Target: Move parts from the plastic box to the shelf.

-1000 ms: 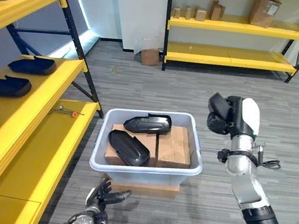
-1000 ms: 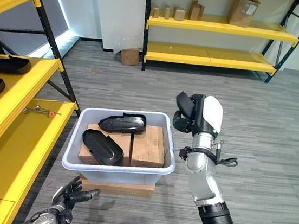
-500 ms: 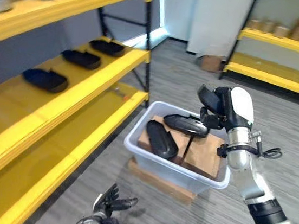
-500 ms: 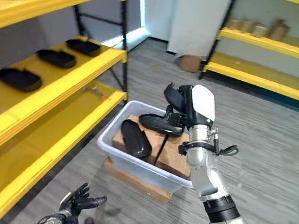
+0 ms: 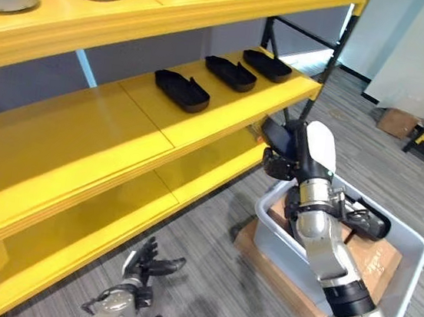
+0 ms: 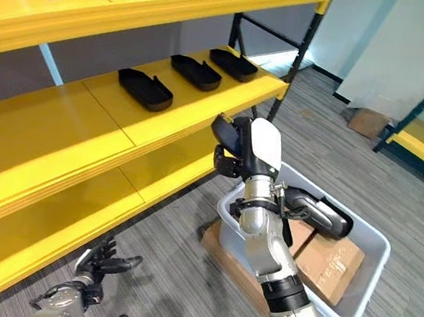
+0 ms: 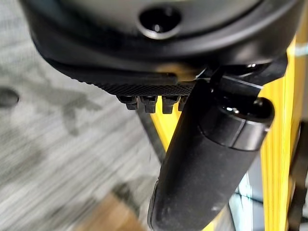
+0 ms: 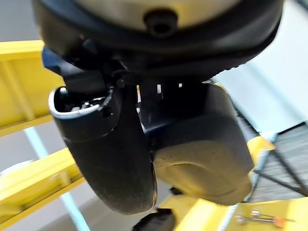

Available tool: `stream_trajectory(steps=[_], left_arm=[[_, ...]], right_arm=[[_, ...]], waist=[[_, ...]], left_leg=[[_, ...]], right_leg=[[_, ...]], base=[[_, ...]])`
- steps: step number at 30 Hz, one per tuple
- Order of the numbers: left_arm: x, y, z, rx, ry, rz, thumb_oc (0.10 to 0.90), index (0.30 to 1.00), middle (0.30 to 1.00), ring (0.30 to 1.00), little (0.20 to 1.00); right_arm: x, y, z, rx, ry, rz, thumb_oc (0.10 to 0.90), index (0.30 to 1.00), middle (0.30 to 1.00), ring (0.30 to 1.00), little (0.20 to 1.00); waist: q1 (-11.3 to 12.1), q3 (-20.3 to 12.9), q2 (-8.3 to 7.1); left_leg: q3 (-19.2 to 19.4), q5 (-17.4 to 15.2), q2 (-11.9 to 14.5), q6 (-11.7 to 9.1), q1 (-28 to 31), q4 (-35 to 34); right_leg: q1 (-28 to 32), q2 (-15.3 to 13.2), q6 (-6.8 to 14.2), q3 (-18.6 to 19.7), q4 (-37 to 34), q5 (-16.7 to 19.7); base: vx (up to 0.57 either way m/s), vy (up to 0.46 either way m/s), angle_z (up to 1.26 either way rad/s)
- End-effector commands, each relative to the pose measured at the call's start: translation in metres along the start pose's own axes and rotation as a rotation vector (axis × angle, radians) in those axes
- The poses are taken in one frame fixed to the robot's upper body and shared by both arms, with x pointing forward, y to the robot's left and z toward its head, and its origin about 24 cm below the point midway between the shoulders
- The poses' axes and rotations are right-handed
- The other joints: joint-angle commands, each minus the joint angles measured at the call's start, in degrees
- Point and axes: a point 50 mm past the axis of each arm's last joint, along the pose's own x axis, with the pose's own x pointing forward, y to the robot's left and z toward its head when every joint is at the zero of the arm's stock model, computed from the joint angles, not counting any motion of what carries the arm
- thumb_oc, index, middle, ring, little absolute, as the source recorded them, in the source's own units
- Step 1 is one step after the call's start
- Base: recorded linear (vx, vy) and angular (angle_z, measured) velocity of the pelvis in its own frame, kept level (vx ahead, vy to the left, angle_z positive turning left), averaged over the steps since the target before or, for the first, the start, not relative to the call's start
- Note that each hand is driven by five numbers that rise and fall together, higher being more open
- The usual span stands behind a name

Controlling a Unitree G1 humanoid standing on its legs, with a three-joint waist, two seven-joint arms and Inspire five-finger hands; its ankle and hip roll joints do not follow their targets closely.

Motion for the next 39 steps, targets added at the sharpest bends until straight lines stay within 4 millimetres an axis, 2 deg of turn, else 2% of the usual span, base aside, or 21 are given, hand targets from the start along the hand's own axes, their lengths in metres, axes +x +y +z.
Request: stream_trajectory(steps=[1, 2, 4, 7, 9, 11, 13, 14, 15, 16, 17, 18, 20, 21, 22, 24, 25, 26, 28, 29, 39], left_arm=[[-0.001, -0.027, 0.025, 0.010, -0.156, -0.097, 0.900, 1.000, 1.000, 1.000, 1.000], [-0.001, -0.026, 0.025, 0.012, -0.157, -0.093, 0.900, 1.000, 1.000, 1.000, 1.000], [-0.003, -0.022, 0.024, -0.019, -0.158, -0.073, 0.900, 1.000, 1.000, 1.000, 1.000], [-0.004, -0.016, 0.024, -0.060, -0.165, -0.044, 0.900, 1.000, 1.000, 1.000, 1.000], [-0.005, -0.013, 0.025, -0.072, -0.171, -0.031, 0.900, 1.000, 1.000, 1.000, 1.000], [-0.003, -0.011, 0.028, -0.054, -0.176, -0.023, 0.900, 1.000, 1.000, 1.000, 1.000], [-0.003, -0.010, 0.030, -0.029, -0.183, -0.026, 0.900, 1.000, 1.000, 1.000, 1.000], [-0.003, -0.009, 0.029, -0.005, -0.179, -0.032, 0.900, 1.000, 1.000, 1.000, 1.000], [-0.003, -0.008, 0.026, -0.003, -0.166, -0.030, 0.900, 1.000, 1.000, 1.000, 1.000], [-0.003, -0.008, 0.026, -0.004, -0.166, -0.030, 0.900, 1.000, 1.000, 1.000, 1.000], [-0.002, -0.010, 0.022, 0.001, -0.146, -0.040, 0.900, 1.000, 1.000, 1.000, 1.000], [-0.002, -0.011, 0.022, 0.006, -0.142, -0.046, 0.900, 1.000, 1.000, 1.000, 1.000], [0.000, -0.017, 0.024, 0.016, -0.144, -0.069, 0.900, 1.000, 1.000, 1.000, 1.000], [0.001, -0.022, 0.024, 0.026, -0.138, -0.089, 0.900, 1.000, 1.000, 1.000, 1.000], [0.001, -0.022, 0.024, 0.025, -0.139, -0.089, 0.900, 1.000, 1.000, 1.000, 1.000], [0.002, -0.028, 0.026, 0.032, -0.146, -0.115, 0.900, 1.000, 1.000, 1.000, 1.000], [0.002, -0.028, 0.026, 0.032, -0.146, -0.115, 0.900, 1.000, 1.000, 1.000, 1.000], [0.002, -0.033, 0.026, 0.050, -0.146, -0.134, 0.900, 1.000, 1.000, 1.000, 1.000], [0.000, -0.036, 0.022, 0.054, -0.144, -0.145, 0.900, 1.000, 1.000, 1.000, 1.000], [-0.002, -0.034, 0.018, 0.039, -0.134, -0.135, 0.900, 1.000, 1.000, 1.000, 1.000], [-0.005, -0.030, 0.014, 0.029, -0.130, -0.107, 0.900, 1.000, 1.000, 1.000, 1.000]], right_arm=[[0.029, -0.071, 0.064, -0.062, -0.330, -0.361, 0.400, 0.300, 0.300, 0.300, 0.300], [0.030, -0.071, 0.068, -0.064, -0.345, -0.362, 0.400, 0.300, 0.300, 0.300, 0.300], [0.035, -0.074, 0.088, -0.071, -0.416, -0.390, 0.400, 0.300, 0.300, 0.300, 0.300], [0.037, -0.076, 0.106, -0.067, -0.485, -0.407, 0.400, 0.300, 0.300, 0.300, 0.300], [0.037, -0.077, 0.111, -0.089, -0.510, -0.418, 0.400, 0.300, 0.300, 0.300, 0.300], [0.036, -0.080, 0.118, -0.118, -0.553, -0.446, 0.400, 0.300, 0.300, 0.300, 0.300], [0.035, -0.078, 0.121, -0.136, -0.576, -0.439, 0.400, 0.300, 0.300, 0.300, 0.300], [0.033, -0.075, 0.121, -0.145, -0.590, -0.419, 0.400, 0.300, 0.300, 0.300, 0.300], [0.032, -0.072, 0.120, -0.147, -0.593, -0.402, 0.400, 0.300, 0.300, 0.300, 0.300], [0.032, -0.072, 0.120, -0.147, -0.594, -0.402, 0.400, 0.300, 0.300, 0.300, 0.300], [0.031, -0.068, 0.118, -0.155, -0.593, -0.367, 0.400, 0.300, 0.300, 0.300, 0.300], [0.030, -0.065, 0.117, -0.153, -0.595, -0.353, 0.400, 0.300, 0.300, 0.300, 0.300], [0.029, -0.064, 0.116, -0.146, -0.602, -0.339, 0.400, 0.300, 0.300, 0.300, 0.300], [0.029, -0.063, 0.113, -0.146, -0.603, -0.326, 0.400, 0.300, 0.300, 0.300, 0.300], [0.029, -0.063, 0.114, -0.146, -0.604, -0.327, 0.400, 0.300, 0.300, 0.300, 0.300], [0.029, -0.062, 0.113, -0.142, -0.606, -0.309, 0.400, 0.300, 0.300, 0.300, 0.300], [0.029, -0.062, 0.113, -0.142, -0.607, -0.309, 0.400, 0.300, 0.300, 0.300, 0.300], [0.025, -0.059, 0.101, -0.149, -0.567, -0.287, 0.400, 0.300, 0.300, 0.300, 0.300], [0.024, -0.057, 0.099, -0.144, -0.566, -0.271, 0.400, 0.300, 0.300, 0.300, 0.300], [0.022, -0.053, 0.097, -0.149, -0.568, -0.246, 0.400, 0.300, 0.300, 0.300, 0.300], [0.023, -0.037, 0.099, -0.171, -0.596, -0.151, 0.400, 0.300, 0.300, 0.300, 0.300]], waist=[[-0.43, -5.91, -0.24], [-0.07, -5.97, -0.54], [1.40, -6.10, -1.55], [3.00, -6.03, -2.27], [3.70, -5.76, -2.76], [4.23, -5.41, -2.92], [4.31, -5.20, -2.42], [3.38, -5.01, -1.78], [2.36, -4.76, -1.25], [2.49, -4.93, -1.15], [1.08, -4.81, 0.09], [0.58, -4.35, 0.32], [-0.71, -3.43, 0.87], [-2.71, -2.72, 0.92], [-2.83, -2.74, 0.96], [-4.30, -2.53, 0.26], [-4.39, -2.46, 0.31], [-4.72, -3.20, -0.58], [-4.83, -4.35, -0.25], [-4.31, -5.31, 0.05], [-2.06, -6.34, 0.06]], left_leg=[[0.91, 2.57, 1.61, 2.46, 0.25, -6.29], [0.73, 2.02, 0.72, 2.89, 0.23, -6.29], [-0.12, 0.59, -1.89, 4.30, -0.13, -6.29], [-1.09, -0.65, -4.40, 5.72, -0.06, -6.29], [-1.75, -1.35, -5.82, 6.61, -0.18, -6.29], [-3.75, -1.86, -7.75, 8.05, -0.61, -6.29], [-4.83, -2.02, -8.55, 8.85, -0.46, -6.29], [-6.90, -1.68, -8.65, 9.29, -1.07, -6.29], [-8.24, -1.72, -8.73, 9.45, -0.78, -6.29], [-8.05, -1.52, -8.53, 9.37, -1.07, -6.29], [-10.51, -1.17, -8.52, 9.48, -1.07, -6.29], [-11.43, -1.30, -8.72, 9.58, -0.69, -6.29], [-13.64, -0.57, -8.96, 9.52, -1.01, -6.29], [-16.64, -0.90, -9.71, 9.31, -0.50, -6.29], [-16.75, -0.64, -9.67, 9.27, -0.71, -6.29], [-19.41, -1.09, -11.00, 8.96, -0.29, -6.29], [-19.52, -1.09, -10.96, 8.95, -0.22, -6.29], [-20.53, -0.97, -11.82, 8.76, -0.39, -6.29], [-20.92, -1.28, -11.42, 8.39, 0.23, -6.29], [-20.77, -1.54, -10.94, 8.24, 0.88, -6.29], [-23.80, -1.59, -9.46, 6.57, 2.25, -6.29]], right_leg=[[3.74, -1.43, 7.14, -0.11, 4.10, -7.97], [3.81, -2.01, 7.58, -0.01, 4.02, -7.22], [3.40, -4.10, 8.82, 0.52, 3.80, -4.41], [2.50, -6.35, 9.41, 1.48, 5.27, -2.27], [1.95, -7.77, 9.69, 2.37, 7.05, -0.99], [1.10, -9.10, 9.30, 4.01, 11.40, 0.75], [0.03, -8.65, 8.69, 5.62, 15.04, 1.05], [-3.15, -4.12, 6.77, 12.51, 17.54, -1.28], [-5.21, -0.33, 5.73, 16.75, 18.98, -3.66], [-5.71, -0.14, 5.47, 16.91, 19.16, -3.61], [-9.91, 7.19, 3.17, 22.09, 20.48, -8.70], [-11.26, 9.59, 2.51, 23.40, 20.71, -10.66], [-15.97, 14.73, 1.91, 25.35, 18.89, -11.05], [-18.14, 18.96, 2.00, 28.70, 16.25, -10.81], [-18.13, 18.97, 1.94, 28.56, 15.87, -10.38], [-17.94, 21.11, 2.30, 31.44, 9.84, -8.46], [-17.75, 21.11, 2.29, 31.33, 9.65, -8.38], [-14.14, 19.82, 1.58, 31.69, 6.17, -8.40], [-10.55, 19.62, 1.05, 29.81, 2.53, -8.16], [-8.67, 18.91, 1.08, 27.38, 1.46, -8.30], [-4.14, 18.43, 0.13, 22.47, 0.35, -10.47]], base=[[0.03, 0.138, -0.01], [0.05, 0.247, 0.00], [0.04, 0.255, 0.02], [0.03, 0.198, 0.00], [0.03, 0.224, 0.02], [0.05, 0.237, 0.27], [0.05, 0.172, 0.57], [0.06, 0.186, 0.55], [0.03, 0.118, 0.56], [0.09, 0.131, 0.92], [0.09, 0.081, 0.88], [0.10, 0.078, 0.78], [0.08, -0.020, 0.49], [0.10, -0.023, 0.70], [0.14, -0.036, 1.02], [0.11, -0.030, 1.30], [0.09, -0.044, 0.99], [0.07, -0.091, 0.67], [0.18, -0.116, 1.28], [0.23, -0.082, 1.20], [0.09, -0.072, 0.16]])
